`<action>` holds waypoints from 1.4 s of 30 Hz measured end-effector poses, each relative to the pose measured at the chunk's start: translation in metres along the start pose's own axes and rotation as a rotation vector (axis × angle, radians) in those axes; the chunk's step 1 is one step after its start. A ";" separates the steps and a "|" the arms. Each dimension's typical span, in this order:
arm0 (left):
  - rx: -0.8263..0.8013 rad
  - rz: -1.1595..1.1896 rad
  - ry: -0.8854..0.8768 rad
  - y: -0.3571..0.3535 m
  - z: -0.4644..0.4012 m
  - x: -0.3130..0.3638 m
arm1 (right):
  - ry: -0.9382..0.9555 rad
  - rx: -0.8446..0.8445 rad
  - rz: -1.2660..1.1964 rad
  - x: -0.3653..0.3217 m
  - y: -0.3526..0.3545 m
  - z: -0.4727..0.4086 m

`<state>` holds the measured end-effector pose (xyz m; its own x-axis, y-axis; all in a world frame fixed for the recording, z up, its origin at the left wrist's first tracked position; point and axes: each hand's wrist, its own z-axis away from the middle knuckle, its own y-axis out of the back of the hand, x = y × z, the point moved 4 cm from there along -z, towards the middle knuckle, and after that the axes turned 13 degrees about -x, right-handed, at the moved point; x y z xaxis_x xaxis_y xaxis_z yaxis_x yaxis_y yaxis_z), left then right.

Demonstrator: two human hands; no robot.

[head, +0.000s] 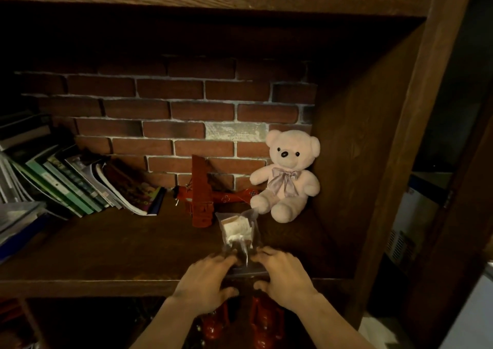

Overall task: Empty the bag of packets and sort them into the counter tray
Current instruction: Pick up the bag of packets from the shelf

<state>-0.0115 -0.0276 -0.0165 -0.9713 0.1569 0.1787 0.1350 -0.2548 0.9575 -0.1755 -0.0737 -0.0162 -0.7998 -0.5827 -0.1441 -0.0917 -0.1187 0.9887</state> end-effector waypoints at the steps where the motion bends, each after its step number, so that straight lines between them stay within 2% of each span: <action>1: 0.014 -0.009 -0.009 0.001 0.003 0.000 | 0.012 0.011 0.001 -0.002 0.001 0.002; 15: 0.235 0.063 -0.104 0.042 0.041 0.006 | 0.093 0.186 0.043 -0.029 0.052 0.029; 26: 0.522 0.064 -0.136 0.094 0.069 0.016 | 0.134 0.377 -0.018 -0.042 0.126 0.052; 37: 0.590 0.175 -0.135 0.158 0.090 0.016 | 0.167 0.464 -0.032 -0.040 0.177 0.060; 42: 0.590 0.157 -0.122 0.174 0.097 0.018 | 0.129 0.426 -0.057 -0.045 0.190 0.062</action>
<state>0.0132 0.0234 0.1758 -0.9065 0.2769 0.3188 0.3937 0.2813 0.8752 -0.1934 -0.0203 0.1804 -0.7085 -0.6832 -0.1765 -0.3912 0.1721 0.9041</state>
